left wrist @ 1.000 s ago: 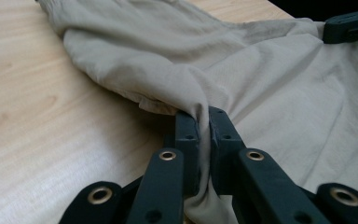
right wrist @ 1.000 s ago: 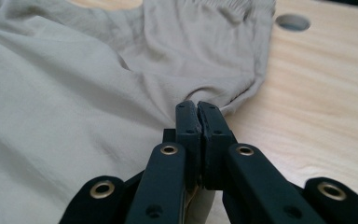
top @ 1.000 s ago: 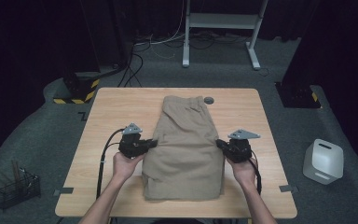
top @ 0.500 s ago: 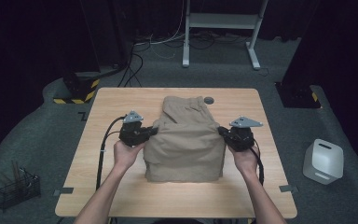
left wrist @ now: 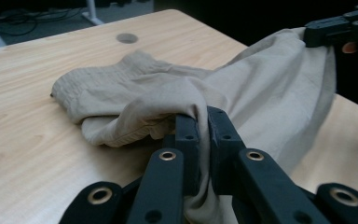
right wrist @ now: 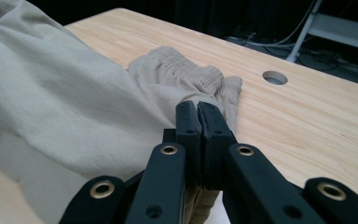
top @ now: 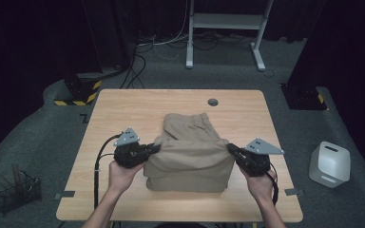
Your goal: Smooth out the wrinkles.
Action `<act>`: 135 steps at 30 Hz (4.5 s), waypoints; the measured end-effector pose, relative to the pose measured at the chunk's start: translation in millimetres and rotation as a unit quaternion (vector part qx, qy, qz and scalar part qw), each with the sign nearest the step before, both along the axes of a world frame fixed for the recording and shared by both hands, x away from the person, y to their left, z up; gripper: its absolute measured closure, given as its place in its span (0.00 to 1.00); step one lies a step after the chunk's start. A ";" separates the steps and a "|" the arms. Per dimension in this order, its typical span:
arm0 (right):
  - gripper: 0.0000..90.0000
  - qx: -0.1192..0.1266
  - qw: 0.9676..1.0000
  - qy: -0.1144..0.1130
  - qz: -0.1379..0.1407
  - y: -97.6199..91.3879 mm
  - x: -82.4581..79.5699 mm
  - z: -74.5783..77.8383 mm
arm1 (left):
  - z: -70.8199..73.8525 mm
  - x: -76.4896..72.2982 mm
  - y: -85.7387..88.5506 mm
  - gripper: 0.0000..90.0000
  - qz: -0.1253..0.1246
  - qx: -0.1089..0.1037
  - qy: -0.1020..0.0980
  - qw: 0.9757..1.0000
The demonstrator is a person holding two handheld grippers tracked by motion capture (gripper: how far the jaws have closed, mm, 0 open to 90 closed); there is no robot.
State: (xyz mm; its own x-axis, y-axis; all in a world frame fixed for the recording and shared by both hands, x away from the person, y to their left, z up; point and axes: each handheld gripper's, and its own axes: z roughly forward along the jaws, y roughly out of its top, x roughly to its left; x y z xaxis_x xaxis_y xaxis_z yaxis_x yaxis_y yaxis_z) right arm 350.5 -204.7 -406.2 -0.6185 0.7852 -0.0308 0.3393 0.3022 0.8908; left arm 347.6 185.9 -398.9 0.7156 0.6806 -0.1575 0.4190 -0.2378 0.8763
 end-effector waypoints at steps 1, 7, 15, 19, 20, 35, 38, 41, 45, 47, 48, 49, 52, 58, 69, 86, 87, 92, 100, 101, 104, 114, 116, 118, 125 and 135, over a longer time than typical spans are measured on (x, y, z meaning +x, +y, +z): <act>0.98 0.002 1.000 -0.002 0.001 -1.0 -7.1 1.0 | 1.9 -7.6 0.1 0.94 -0.005 -0.003 -0.002 1.000; 0.98 0.004 0.999 -0.043 0.016 -5.2 -53.2 16.5 | 24.3 -50.1 2.6 0.94 -0.024 -0.022 -0.028 0.999; 0.97 0.000 0.999 -0.049 0.002 -1.9 -39.3 13.9 | 12.2 -21.3 4.3 0.94 -0.005 -0.030 -0.019 0.999; 0.97 -0.005 0.999 -0.049 0.001 1.3 -29.5 5.6 | 3.2 -9.4 6.2 0.94 0.008 -0.030 -0.016 0.999; 0.97 -0.004 0.999 -0.047 0.000 1.3 -27.5 3.9 | 2.1 -7.7 5.9 0.94 0.009 -0.030 -0.016 0.999; 0.97 -0.014 0.999 -0.040 -0.007 0.4 -20.1 -0.4 | 2.1 2.9 -0.2 0.93 0.011 0.001 -0.032 0.999; 0.97 -0.012 0.999 -0.042 -0.004 1.1 -17.5 2.3 | 2.7 4.1 0.7 0.93 0.014 0.002 -0.035 0.999; 0.97 -0.009 0.999 -0.040 -0.004 2.2 -12.6 3.0 | 1.7 6.8 1.5 0.93 0.018 0.003 -0.033 0.999; 0.97 -0.002 0.999 -0.034 -0.007 4.0 -5.4 1.4 | 0.7 11.7 2.3 0.93 0.025 0.004 -0.030 0.999; 0.97 0.003 1.000 -0.029 -0.008 4.3 -3.2 1.9 | 1.3 13.0 2.1 0.93 0.028 0.007 -0.035 0.999; 0.97 0.004 1.000 -0.029 -0.007 4.0 -2.3 2.4 | 1.6 13.7 1.8 0.93 0.029 0.007 -0.036 0.999; 0.97 0.007 1.000 -0.028 -0.008 4.0 -1.5 2.6 | 1.6 14.6 1.8 0.93 0.030 0.006 -0.038 0.999; 0.97 0.011 1.000 -0.025 -0.010 3.8 2.7 3.1 | 1.1 18.3 1.9 0.93 0.031 0.007 -0.034 0.999; 0.97 0.013 1.000 -0.018 -0.015 5.8 9.9 4.1 | 0.9 27.0 1.1 0.93 0.038 0.014 -0.033 0.999; 0.97 0.011 0.999 -0.008 -0.030 11.7 23.0 2.2 | -0.9 40.9 0.1 0.93 0.056 0.025 -0.031 0.998; 0.97 0.010 0.998 0.016 -0.053 15.8 51.3 -7.5 | -13.5 70.1 -4.6 0.93 0.077 0.040 -0.017 0.996; 0.97 0.010 0.998 0.020 -0.055 16.1 53.6 -8.7 | -14.4 72.0 -5.3 0.93 0.080 0.039 -0.014 0.996; 0.97 0.001 0.997 0.032 -0.064 18.5 67.1 -16.5 | -23.0 83.8 -8.6 0.93 0.088 0.052 -0.007 0.995; 0.97 -0.024 0.996 0.041 -0.077 25.2 81.3 -27.1 | -30.2 93.1 -11.6 0.93 0.096 0.067 0.001 0.993; 0.97 -0.025 0.996 0.042 -0.078 25.5 82.6 -27.5 | -31.4 94.2 -12.0 0.93 0.098 0.066 0.002 0.993; 0.97 -0.028 0.995 0.045 -0.080 26.4 87.3 -29.6 | -34.2 97.8 -12.7 0.93 0.101 0.070 0.003 0.992; 0.97 -0.048 0.994 0.051 -0.087 31.3 99.2 -41.7 | -45.3 108.0 -16.0 0.93 0.108 0.085 0.015 0.990; 0.97 -0.050 0.994 0.051 -0.088 32.1 101.4 -44.5 | -47.7 109.8 -16.5 0.93 0.110 0.087 0.018 0.990; 0.97 -0.056 0.993 0.052 -0.090 33.1 102.5 -47.4 | -49.5 111.3 -16.5 0.92 0.112 0.084 0.022 0.990; 0.97 -0.072 0.991 0.058 -0.094 35.5 108.0 -58.0 | -58.1 115.9 -18.4 0.92 0.110 0.091 0.029 0.989; 0.96 -0.085 0.989 0.066 -0.101 37.8 115.1 -74.7 | -71.5 124.8 -20.0 0.92 0.119 0.097 0.043 0.987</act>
